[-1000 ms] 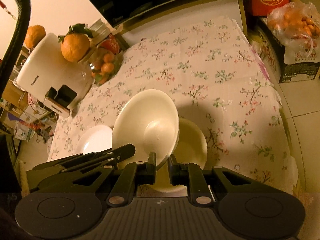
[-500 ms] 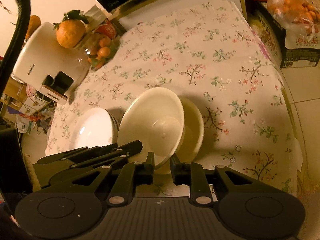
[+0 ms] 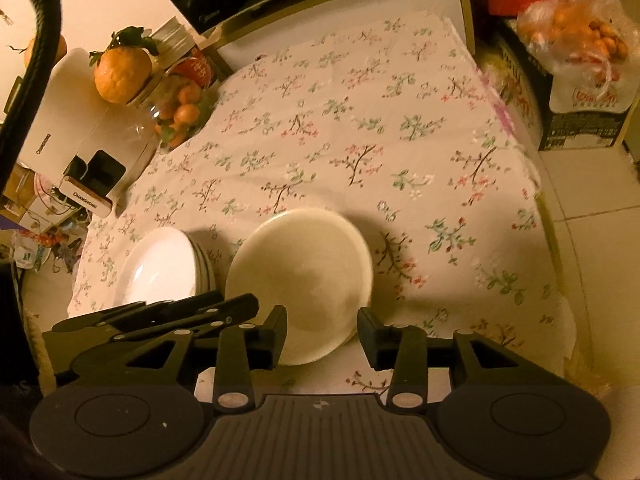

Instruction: Organize plates and bowls

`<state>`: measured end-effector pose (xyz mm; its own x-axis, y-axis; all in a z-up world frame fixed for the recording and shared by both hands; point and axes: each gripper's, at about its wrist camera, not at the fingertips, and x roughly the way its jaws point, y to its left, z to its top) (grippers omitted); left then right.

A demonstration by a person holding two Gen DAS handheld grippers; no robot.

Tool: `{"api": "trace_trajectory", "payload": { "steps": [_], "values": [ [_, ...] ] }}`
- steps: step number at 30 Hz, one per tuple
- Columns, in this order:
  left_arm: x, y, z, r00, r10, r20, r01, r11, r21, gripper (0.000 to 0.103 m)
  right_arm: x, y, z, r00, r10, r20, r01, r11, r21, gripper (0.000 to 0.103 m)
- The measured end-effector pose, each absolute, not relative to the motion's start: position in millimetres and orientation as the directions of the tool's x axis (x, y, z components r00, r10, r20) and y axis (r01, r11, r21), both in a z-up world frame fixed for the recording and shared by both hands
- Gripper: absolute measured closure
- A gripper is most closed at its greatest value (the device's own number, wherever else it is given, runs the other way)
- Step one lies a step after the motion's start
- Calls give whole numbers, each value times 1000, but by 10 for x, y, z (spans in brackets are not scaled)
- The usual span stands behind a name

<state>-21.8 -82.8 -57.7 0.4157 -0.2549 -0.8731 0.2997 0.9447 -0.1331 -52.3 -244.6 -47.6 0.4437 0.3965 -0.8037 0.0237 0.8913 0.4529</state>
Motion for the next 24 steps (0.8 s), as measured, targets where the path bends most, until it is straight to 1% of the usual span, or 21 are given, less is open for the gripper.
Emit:
{"api": "trace_trajectory", "payload": {
  "steps": [2, 7, 12, 18, 21, 24],
  "values": [
    [-189, -796, -553, 416, -262, -871, 288, 946, -147, 62, -518, -2454, -462, 452, 388, -803, 22, 895, 445, 62],
    [-121, -746, -525, 429, -276, -860, 268, 948, -171, 62, -497, -2484, -468, 460, 375, -805, 32, 899, 436, 57],
    [-74, -776, -563, 419, -304, -856, 283, 939, -194, 59, -456, -2521, -490, 469, 356, -808, 53, 902, 428, 48],
    [-17, -821, -617, 432, -286, -856, 297, 941, -164, 57, -390, -2544, -555, 463, 336, -820, 86, 904, 418, 40],
    [-2, -849, -625, 441, -275, -854, 316, 939, -139, 57, -365, -2523, -587, 457, 322, -829, 94, 910, 405, 33],
    [6, -862, -665, 431, -271, -861, 328, 936, -131, 57, -340, -2504, -632, 445, 312, -839, 95, 916, 391, 31]
  ]
}}
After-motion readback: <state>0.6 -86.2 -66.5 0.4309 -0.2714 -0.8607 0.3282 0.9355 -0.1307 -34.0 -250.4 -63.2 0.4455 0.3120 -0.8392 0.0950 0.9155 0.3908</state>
